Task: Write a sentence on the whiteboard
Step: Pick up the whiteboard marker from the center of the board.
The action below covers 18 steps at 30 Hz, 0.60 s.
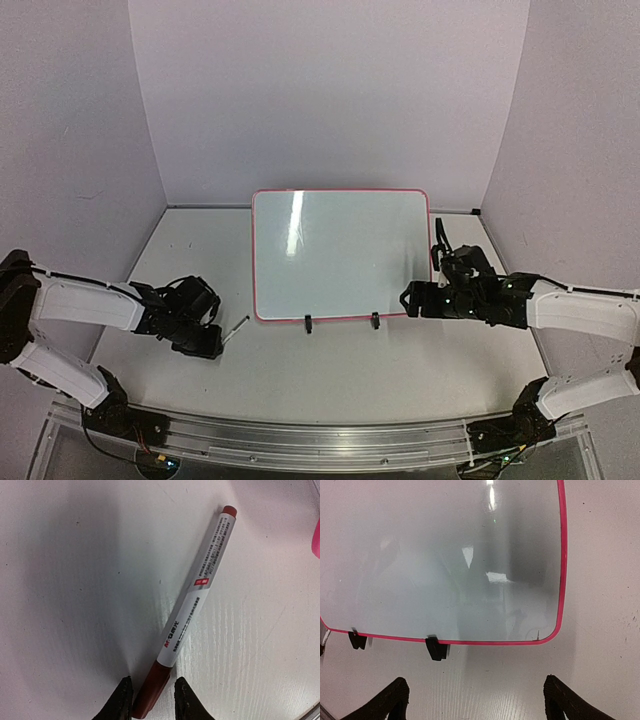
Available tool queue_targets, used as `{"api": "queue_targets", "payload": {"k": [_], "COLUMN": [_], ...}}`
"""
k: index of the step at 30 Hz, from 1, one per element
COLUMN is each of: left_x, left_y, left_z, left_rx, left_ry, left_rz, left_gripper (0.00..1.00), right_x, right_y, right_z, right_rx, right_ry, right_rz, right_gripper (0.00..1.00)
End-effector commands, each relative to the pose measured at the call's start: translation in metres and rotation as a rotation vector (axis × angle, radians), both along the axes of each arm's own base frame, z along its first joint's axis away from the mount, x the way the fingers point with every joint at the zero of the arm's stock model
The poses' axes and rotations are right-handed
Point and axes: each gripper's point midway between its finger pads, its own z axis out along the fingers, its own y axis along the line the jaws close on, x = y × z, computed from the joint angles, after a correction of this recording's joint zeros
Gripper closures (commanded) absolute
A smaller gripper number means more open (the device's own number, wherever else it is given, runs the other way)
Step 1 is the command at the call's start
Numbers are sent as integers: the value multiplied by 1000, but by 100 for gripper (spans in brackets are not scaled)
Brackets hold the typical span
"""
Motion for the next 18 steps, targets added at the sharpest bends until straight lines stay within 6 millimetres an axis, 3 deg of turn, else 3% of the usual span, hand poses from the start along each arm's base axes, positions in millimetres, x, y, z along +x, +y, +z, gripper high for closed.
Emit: {"api": "queue_targets", "payload": {"k": [1, 18], "left_x": [-6, -21], "left_y": [0, -4], "left_z": [-9, -10], "left_rx": [40, 37], "left_ry": [51, 87], "left_rz": [-9, -39], "left_gripper": [74, 99], "right_x": [5, 5], "right_y": [-5, -8], "right_z": [11, 17], "right_rx": [14, 36], "right_ry": [-41, -52], "right_rz": [-36, -57], "right_gripper": [11, 9]}}
